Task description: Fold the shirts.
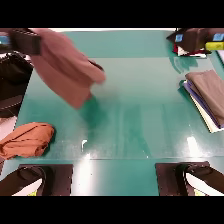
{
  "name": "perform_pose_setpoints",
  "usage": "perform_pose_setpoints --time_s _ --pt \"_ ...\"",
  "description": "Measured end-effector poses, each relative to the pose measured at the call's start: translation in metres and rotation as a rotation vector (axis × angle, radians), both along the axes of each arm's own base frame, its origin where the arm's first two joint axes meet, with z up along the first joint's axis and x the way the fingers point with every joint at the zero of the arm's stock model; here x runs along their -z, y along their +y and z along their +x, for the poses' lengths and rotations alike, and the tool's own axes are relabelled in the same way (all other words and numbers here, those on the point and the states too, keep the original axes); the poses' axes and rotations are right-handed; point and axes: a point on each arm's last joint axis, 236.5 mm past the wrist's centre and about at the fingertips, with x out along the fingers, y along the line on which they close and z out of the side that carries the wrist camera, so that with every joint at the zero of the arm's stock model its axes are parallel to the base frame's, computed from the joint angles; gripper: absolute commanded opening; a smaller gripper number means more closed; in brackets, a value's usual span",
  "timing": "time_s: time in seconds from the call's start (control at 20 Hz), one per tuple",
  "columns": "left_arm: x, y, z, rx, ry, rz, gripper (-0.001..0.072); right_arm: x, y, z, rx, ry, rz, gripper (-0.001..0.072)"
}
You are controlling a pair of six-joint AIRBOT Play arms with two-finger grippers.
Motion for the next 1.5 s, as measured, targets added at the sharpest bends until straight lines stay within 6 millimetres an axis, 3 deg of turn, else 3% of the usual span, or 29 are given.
perform_pose_setpoints --time_s 0.1,0.2,0.35,0.45,0.5,0.6,0.8,0.9,1.0,1.25,1.5 --pt "0.025 -0.057 -0.007 0.13 0.068 0.016 0.0035 -0.014 -0.001 -0.003 0.0 -0.034 0.007 0.0022" --pt "0.059 -0.116 -0.013 0.254 0.143 0.029 0.0648 -0.023 -0.001 -0.005 0.0 -0.055 0.01 0.0022" --pt "0.107 -0.186 -0.019 0.382 0.239 0.011 0.0659 -0.028 -0.001 -0.008 -0.004 -0.063 0.009 0.0023" --pt "0.125 -0.205 -0.013 0.399 0.275 -0.018 0.0659 -0.027 -0.001 -0.01 -0.009 -0.057 0.004 0.0022" --pt "0.132 -0.204 -0.004 0.384 0.291 -0.028 0.0659 -0.026 -0.001 -0.011 -0.011 -0.053 0.002 0.0022" --pt "0.142 -0.183 0.023 0.312 0.317 -0.049 0.0659 -0.025 -0.001 -0.012 -0.016 -0.045 -0.004 0.0022" --pt "0.188 -0.107 0.075 0.111 0.462 -0.076 0.0659 -0.022 -0.001 -0.013 -0.02 -0.035 -0.009 0.0022" --pt "0.226 -0.076 0.082 0.044 0.578 -0.09 0.0659 -0.02 0.0 -0.013 -0.022 -0.029 -0.011 0.0022" --pt "0.264 -0.058 0.077 0.027 0.673 -0.096 0.0659 -0.02 0.0 -0.013 -0.022 -0.027 -0.013 0.0022" --pt "0.345 -0.041 0.054 0.043 0.795 -0.083 0.0659 -0.019 0.0 -0.013 -0.022 -0.025 -0.013 0.0022" --pt "0.374 -0.06 0.057 0.093 0.793 -0.182 0.0657 -0.018 0.0 -0.013 -0.023 -0.021 -0.014 0.0022"
